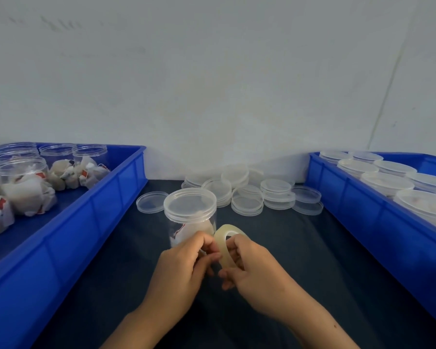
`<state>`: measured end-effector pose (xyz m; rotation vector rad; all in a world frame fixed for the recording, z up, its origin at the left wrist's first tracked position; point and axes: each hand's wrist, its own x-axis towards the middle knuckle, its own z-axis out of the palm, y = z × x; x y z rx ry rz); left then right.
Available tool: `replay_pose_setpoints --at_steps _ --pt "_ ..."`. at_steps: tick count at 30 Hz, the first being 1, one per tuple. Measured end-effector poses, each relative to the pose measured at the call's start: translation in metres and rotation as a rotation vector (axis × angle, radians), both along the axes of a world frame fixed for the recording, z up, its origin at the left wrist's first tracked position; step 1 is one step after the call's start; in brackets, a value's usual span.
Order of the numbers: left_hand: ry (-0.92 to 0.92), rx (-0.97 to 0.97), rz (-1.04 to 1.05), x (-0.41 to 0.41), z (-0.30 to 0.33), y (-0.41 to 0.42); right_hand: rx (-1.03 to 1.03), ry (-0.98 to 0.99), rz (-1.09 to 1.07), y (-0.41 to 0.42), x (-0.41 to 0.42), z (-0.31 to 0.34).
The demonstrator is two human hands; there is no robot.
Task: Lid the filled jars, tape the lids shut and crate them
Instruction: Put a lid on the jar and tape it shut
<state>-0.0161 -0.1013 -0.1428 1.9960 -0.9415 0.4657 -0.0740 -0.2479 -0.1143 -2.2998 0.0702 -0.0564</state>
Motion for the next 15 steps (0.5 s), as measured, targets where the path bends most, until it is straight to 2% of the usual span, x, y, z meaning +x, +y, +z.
replay_pose_setpoints --at_steps 4,9,15 --pt "-0.206 0.123 0.072 -0.007 0.006 -0.001 -0.020 0.006 -0.030 -0.004 0.000 0.002" --pt "-0.203 0.027 0.073 -0.008 0.013 0.001 0.003 0.012 -0.039 -0.009 0.000 0.004" --pt "-0.115 0.081 0.007 -0.007 0.010 0.001 0.010 0.016 -0.004 -0.007 -0.001 0.003"
